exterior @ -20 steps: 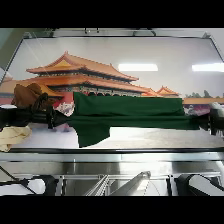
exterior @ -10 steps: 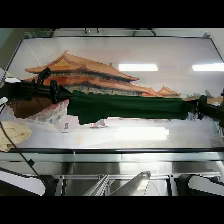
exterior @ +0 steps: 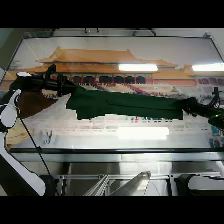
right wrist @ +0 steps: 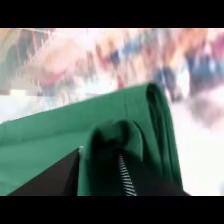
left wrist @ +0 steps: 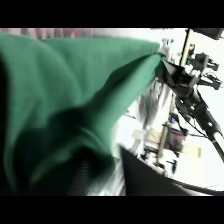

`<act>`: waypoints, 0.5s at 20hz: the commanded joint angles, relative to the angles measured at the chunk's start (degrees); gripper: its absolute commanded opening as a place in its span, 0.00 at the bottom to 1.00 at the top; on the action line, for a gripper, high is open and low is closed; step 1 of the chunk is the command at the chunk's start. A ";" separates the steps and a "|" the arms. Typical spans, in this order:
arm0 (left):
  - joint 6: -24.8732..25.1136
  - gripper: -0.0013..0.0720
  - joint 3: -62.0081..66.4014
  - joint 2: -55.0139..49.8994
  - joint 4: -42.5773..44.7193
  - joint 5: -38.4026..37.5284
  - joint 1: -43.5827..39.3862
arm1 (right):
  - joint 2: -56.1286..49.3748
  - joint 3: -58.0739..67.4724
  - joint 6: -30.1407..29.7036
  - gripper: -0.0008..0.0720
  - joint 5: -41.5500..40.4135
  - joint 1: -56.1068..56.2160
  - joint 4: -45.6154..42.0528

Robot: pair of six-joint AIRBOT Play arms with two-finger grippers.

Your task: Fold the shirts.

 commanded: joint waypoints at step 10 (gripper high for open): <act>-6.45 0.03 18.49 -1.01 -2.05 -6.80 -0.79 | -4.76 15.10 24.70 0.90 8.22 1.53 -27.91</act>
